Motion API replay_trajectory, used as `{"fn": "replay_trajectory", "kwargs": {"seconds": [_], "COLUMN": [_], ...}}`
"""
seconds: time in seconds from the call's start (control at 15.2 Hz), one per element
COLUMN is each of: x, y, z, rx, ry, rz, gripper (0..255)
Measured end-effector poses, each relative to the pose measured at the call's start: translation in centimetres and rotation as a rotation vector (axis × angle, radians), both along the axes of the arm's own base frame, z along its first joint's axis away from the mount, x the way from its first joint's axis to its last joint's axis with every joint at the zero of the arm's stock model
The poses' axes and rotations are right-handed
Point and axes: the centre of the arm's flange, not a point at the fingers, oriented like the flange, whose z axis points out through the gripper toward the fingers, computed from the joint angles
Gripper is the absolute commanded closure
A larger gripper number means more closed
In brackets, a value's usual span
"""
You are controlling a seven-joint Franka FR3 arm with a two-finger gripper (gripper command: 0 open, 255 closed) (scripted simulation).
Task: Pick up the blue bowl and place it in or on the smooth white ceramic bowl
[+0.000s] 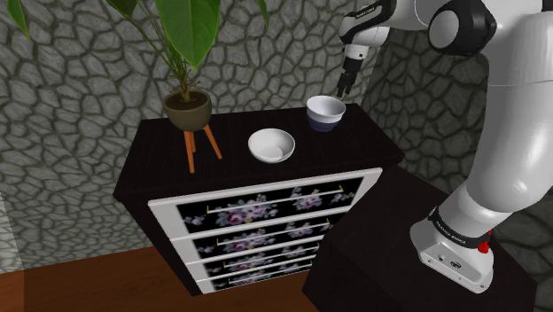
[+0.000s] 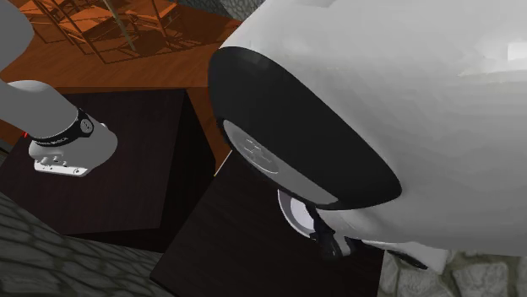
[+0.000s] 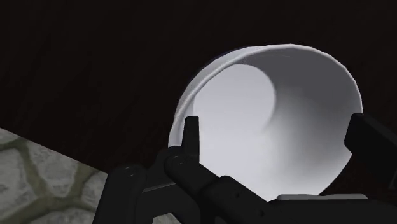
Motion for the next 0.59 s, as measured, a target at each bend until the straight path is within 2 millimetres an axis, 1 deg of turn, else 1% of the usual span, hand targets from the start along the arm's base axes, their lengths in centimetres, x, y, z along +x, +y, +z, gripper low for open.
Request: {"fn": "replay_trajectory", "kwargs": {"seconds": [0.07, 0.2, 0.33, 0.4, 0.53, 0.59], "x": [1.0, 2.8, 4.5, 5.6, 6.4, 6.4], "y": [-1.1, -2.5, -4.0, -4.7, -5.1, -5.0], "z": [-0.7, -2.2, -3.2, -4.0, -5.2, -5.7], "rx": [0.003, 0.009, 0.013, 0.016, 0.019, 0.020], "ry": [-0.001, -0.002, -0.002, -0.003, -0.003, -0.002], "rz": [0.002, 0.008, 0.013, 0.014, 0.017, 0.018], "gripper": [0, 0, 0, 0, 0, 0]}}
